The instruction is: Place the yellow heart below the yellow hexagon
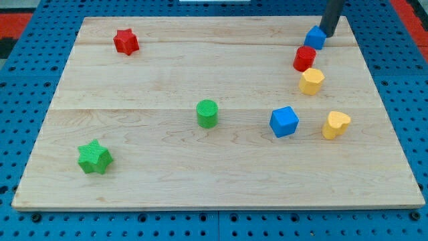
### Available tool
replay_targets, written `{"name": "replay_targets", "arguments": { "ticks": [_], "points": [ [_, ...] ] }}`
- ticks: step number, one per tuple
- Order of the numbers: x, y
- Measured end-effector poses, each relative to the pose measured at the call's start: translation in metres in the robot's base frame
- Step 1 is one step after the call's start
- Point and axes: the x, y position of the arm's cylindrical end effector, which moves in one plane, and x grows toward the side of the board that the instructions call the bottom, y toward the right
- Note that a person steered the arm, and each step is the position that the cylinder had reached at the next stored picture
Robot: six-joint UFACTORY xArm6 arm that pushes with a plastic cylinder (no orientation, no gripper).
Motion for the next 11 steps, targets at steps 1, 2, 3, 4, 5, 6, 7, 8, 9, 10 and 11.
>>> {"name": "replay_targets", "arguments": {
  "ticks": [1, 2, 3, 4, 5, 6, 7, 8, 9, 10, 11],
  "points": [
    [0.000, 0.000],
    [0.002, 0.004],
    [0.016, 0.068],
    [0.086, 0.127],
    [0.136, 0.120],
    [0.215, 0.106],
    [0.233, 0.061],
    [0.238, 0.003],
    [0.243, -0.026],
    [0.217, -0.080],
    [0.204, -0.063]
  ]
}}
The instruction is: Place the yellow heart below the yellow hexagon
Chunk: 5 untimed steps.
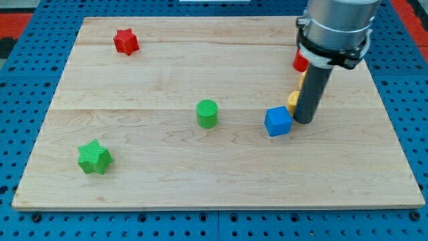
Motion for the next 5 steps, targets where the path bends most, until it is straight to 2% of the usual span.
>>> {"name": "replay_targets", "arguments": {
  "ticks": [1, 2, 3, 4, 5],
  "points": [
    [0.004, 0.008],
    [0.014, -0.007],
    [0.021, -0.030],
    [0.021, -0.077],
    [-0.006, -0.077]
  ]
}}
